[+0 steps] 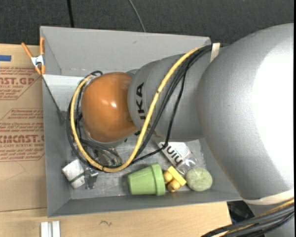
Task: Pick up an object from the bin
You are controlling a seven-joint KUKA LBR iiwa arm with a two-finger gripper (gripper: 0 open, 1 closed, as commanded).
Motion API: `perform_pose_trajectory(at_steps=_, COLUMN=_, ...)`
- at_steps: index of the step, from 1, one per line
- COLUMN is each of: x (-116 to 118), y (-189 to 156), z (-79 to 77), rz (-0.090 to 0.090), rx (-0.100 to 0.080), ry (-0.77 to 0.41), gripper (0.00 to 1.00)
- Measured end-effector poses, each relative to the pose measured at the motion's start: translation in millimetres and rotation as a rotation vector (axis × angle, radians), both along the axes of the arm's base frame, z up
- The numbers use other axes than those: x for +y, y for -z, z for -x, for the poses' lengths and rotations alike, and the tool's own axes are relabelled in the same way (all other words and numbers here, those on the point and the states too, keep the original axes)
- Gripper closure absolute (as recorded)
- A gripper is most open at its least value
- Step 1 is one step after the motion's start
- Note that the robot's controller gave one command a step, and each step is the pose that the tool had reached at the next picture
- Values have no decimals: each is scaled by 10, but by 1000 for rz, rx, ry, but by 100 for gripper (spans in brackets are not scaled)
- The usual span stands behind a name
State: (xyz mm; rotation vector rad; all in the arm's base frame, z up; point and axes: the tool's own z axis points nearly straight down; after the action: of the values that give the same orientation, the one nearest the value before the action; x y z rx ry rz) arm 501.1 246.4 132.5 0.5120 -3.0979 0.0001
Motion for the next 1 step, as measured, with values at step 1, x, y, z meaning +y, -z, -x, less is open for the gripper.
perform_pose_trajectory(at_steps=1, x=-16, y=143, z=-69, rz=-1, rx=-1, ry=34, gripper=0)
